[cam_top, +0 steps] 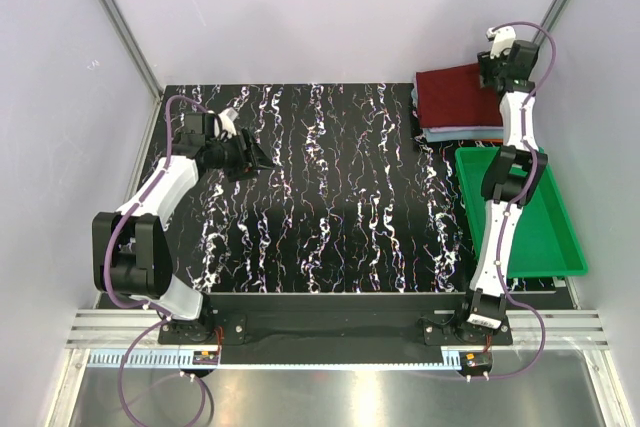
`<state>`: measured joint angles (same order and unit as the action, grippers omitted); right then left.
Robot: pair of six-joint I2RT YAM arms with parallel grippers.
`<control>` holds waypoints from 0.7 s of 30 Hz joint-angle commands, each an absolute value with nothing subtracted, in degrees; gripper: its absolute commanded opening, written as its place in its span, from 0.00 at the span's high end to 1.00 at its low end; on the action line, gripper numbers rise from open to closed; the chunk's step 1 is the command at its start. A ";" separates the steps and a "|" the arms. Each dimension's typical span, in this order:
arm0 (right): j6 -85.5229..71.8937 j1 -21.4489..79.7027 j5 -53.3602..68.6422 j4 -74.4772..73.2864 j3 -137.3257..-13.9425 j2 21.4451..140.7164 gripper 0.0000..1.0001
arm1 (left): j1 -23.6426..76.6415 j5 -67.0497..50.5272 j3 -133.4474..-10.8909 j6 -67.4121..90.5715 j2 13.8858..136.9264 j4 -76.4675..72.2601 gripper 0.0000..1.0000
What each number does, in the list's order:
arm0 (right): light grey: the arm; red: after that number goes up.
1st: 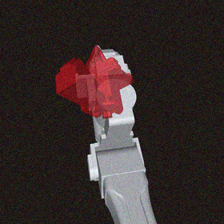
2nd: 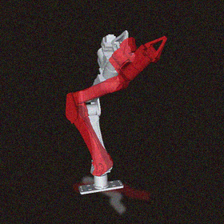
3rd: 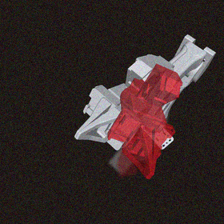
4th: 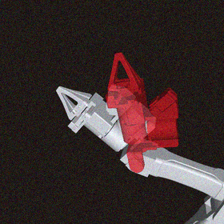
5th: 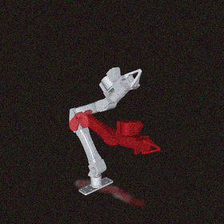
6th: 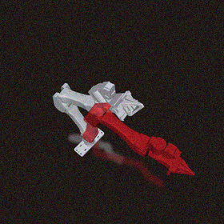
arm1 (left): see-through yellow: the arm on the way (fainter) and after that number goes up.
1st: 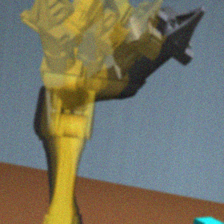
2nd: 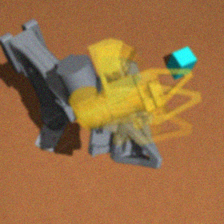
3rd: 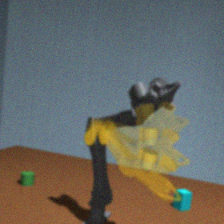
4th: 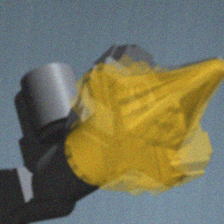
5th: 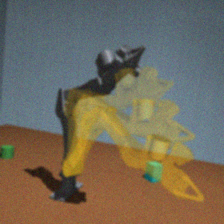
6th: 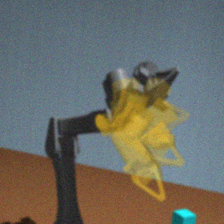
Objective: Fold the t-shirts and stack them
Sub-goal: Neatly place the folded tshirt to the corner
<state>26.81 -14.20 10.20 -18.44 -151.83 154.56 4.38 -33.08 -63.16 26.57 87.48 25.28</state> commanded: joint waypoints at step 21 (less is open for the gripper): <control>-19.33 -12.04 4.66 -53.83 -132.99 114.71 0.00 | 5.98 -39.91 -65.31 25.84 77.35 17.14 0.01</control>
<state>-9.78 -12.71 6.09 -37.80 -134.69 121.51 5.78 -37.23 -63.35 26.74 80.86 20.86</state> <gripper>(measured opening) 0.993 0.985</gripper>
